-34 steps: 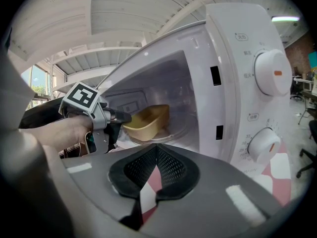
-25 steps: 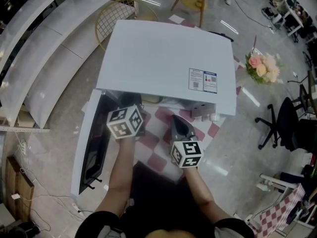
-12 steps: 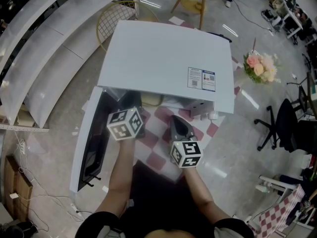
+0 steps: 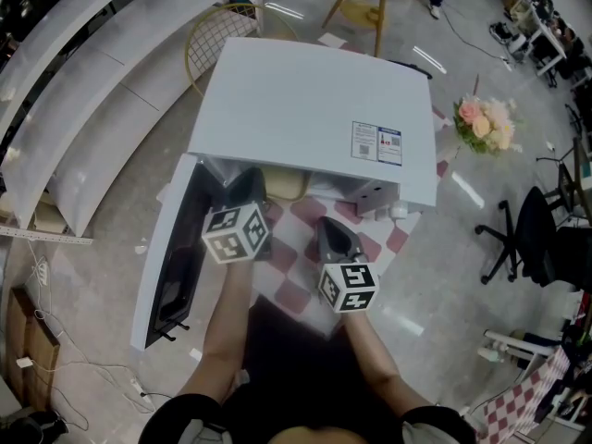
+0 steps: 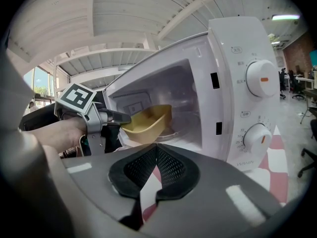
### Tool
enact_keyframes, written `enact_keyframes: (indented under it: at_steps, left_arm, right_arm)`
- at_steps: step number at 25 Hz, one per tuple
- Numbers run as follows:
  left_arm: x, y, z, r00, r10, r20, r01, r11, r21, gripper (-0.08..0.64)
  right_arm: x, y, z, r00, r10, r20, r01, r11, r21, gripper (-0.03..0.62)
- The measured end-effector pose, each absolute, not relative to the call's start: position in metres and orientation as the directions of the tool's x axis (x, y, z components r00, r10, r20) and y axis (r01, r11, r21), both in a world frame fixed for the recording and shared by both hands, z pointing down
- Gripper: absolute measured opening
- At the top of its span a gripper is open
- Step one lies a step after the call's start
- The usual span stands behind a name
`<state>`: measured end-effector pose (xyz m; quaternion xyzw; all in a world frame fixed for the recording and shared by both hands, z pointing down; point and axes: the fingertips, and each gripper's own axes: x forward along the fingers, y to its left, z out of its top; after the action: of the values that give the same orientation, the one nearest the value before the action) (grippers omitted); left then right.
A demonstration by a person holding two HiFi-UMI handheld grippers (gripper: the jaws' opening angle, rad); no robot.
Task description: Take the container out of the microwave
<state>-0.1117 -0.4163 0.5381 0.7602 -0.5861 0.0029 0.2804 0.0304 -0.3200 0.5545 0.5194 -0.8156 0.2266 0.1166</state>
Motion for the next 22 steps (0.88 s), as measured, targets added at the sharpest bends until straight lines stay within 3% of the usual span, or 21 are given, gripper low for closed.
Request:
enact_keyframes:
  at_steps: [22]
  left_arm:
    - [-0.114,-0.374,0.539,0.283,-0.899,0.333,-0.891,-0.119,0.438,0.026]
  right_arm:
    - [0.033,-0.306,0.55,-0.46,-0.786,0.413,-0.887,0.381,-0.263,0.0]
